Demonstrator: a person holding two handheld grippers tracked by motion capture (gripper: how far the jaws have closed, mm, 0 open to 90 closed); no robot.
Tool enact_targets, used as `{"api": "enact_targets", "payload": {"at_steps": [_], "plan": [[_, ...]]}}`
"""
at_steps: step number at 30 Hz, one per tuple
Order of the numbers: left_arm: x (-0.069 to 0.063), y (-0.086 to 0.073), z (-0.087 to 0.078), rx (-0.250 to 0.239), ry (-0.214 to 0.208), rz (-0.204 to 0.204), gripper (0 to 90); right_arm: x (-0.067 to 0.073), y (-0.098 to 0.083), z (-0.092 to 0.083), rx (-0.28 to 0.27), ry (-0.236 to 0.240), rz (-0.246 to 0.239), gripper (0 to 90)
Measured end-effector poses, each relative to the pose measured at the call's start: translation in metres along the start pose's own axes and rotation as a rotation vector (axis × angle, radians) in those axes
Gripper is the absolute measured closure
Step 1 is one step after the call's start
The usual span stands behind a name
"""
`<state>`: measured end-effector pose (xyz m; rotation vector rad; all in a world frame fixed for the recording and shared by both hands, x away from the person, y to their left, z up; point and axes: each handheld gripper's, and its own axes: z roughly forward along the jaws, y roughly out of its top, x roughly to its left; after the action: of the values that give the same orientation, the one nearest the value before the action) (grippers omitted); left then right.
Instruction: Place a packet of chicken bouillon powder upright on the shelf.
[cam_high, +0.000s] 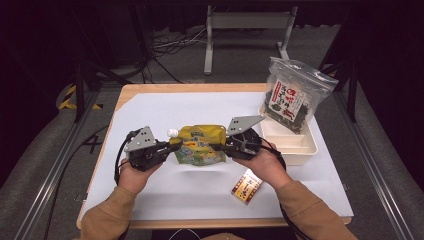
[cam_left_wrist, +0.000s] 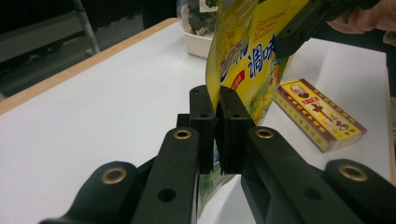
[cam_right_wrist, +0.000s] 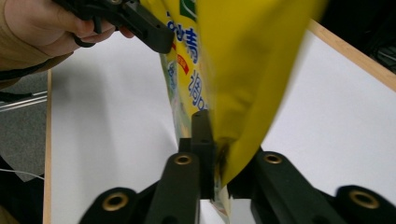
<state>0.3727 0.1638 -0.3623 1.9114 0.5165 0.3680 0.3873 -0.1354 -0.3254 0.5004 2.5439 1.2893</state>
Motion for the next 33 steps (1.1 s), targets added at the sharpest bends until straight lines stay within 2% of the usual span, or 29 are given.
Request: {"api": "enact_targets", "payload": {"at_steps": [4,8,9,11,19,24,33], "plan": [[-0.002,0.002,0.001,-0.024,-0.036,-0.023,85.0,0.001,0.001,-0.007,-0.017,-0.015,0.014,89.5],[0.001,0.003,-0.001,-0.038,-0.054,-0.04,79.1,0.001,0.001,-0.012,-0.026,-0.019,0.028,89.8],[0.001,0.002,-0.001,-0.044,-0.06,-0.057,75.7,0.001,0.0,-0.014,-0.032,-0.024,0.038,89.9],[0.002,0.001,-0.002,-0.048,-0.066,-0.058,72.2,-0.001,0.0,-0.02,-0.047,-0.034,0.061,89.9],[0.004,-0.002,-0.003,-0.045,-0.056,-0.076,67.1,-0.009,-0.004,-0.045,-0.069,-0.098,0.09,89.8],[0.008,-0.005,-0.004,-0.04,-0.036,-0.082,57.1,-0.015,-0.008,-0.063,-0.069,-0.143,0.109,89.8],[0.012,-0.01,-0.006,-0.02,-0.002,-0.1,52.3,-0.023,-0.01,-0.092,-0.066,-0.203,0.121,89.8]]}}
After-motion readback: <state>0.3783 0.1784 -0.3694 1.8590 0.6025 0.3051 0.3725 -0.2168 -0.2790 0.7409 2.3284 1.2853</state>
